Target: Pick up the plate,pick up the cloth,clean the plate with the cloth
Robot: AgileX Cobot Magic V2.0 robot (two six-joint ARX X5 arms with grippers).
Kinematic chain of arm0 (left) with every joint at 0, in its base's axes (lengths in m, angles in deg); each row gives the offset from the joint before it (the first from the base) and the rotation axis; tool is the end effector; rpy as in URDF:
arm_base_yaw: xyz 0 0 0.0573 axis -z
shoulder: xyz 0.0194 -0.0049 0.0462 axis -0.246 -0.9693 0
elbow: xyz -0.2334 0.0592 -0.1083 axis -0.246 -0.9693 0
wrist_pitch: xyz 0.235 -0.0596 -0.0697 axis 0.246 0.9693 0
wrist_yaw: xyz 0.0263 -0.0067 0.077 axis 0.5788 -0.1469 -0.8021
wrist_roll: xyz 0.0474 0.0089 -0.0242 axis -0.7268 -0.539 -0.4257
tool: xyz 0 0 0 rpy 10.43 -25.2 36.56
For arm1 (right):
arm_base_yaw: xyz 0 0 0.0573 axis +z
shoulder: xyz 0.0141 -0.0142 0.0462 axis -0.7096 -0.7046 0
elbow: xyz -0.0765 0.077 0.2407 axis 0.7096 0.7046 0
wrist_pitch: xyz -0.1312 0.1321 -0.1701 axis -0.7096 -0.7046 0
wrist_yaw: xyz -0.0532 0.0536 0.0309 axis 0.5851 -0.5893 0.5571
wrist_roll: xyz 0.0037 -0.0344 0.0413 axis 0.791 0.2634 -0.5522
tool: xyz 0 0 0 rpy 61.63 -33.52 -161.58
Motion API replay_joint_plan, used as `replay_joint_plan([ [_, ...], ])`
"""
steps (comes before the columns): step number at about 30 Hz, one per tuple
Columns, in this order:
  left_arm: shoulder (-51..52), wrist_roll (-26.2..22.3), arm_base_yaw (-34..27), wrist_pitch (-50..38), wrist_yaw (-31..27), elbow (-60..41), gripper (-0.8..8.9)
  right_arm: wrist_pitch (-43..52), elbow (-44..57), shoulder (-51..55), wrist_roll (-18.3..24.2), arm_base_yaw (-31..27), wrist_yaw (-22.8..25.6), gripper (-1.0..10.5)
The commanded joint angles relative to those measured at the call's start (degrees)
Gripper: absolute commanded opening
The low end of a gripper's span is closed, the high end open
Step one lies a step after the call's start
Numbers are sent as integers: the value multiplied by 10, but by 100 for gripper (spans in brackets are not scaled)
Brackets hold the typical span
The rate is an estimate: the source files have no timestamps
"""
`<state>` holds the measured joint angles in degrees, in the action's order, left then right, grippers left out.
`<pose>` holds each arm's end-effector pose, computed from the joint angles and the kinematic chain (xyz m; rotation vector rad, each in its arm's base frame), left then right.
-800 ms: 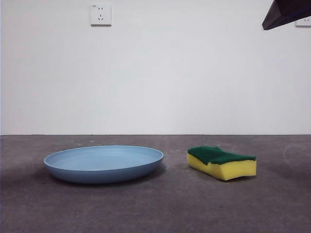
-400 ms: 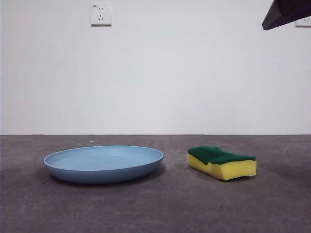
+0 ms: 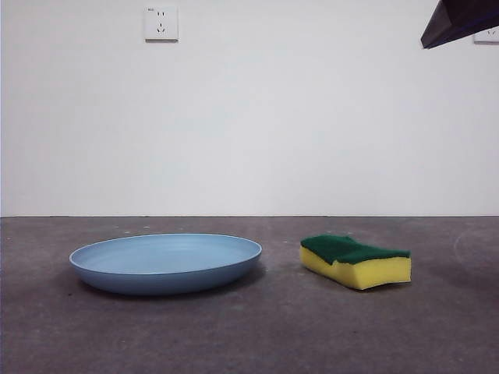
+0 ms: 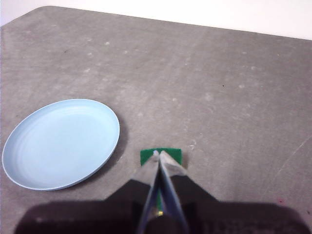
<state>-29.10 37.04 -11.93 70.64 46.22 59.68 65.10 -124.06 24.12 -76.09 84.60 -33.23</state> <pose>0.0975 -0.0048 0.1836 0.0170 0.0586 -0.0704 0.1274 0.0948 0.2881 -0.0855 0.3777 0.3995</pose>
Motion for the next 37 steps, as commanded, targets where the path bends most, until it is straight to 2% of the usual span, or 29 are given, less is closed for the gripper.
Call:
replay_joint_plan([
  [1, 12, -6, -2, -9, -1, -20, -1, 3, 2, 0, -4, 0, 1, 2],
  [6, 38, -1, -2, -8, -1, -52, -1, 3, 2, 0, -4, 0, 1, 2],
  [16, 46, 14, -2, 68, -16, -54, -1, 3, 2, 0, -4, 0, 1, 2],
  [37, 43, 13, -1, 65, -5, -54, -1, 3, 2, 0, -4, 0, 1, 1],
])
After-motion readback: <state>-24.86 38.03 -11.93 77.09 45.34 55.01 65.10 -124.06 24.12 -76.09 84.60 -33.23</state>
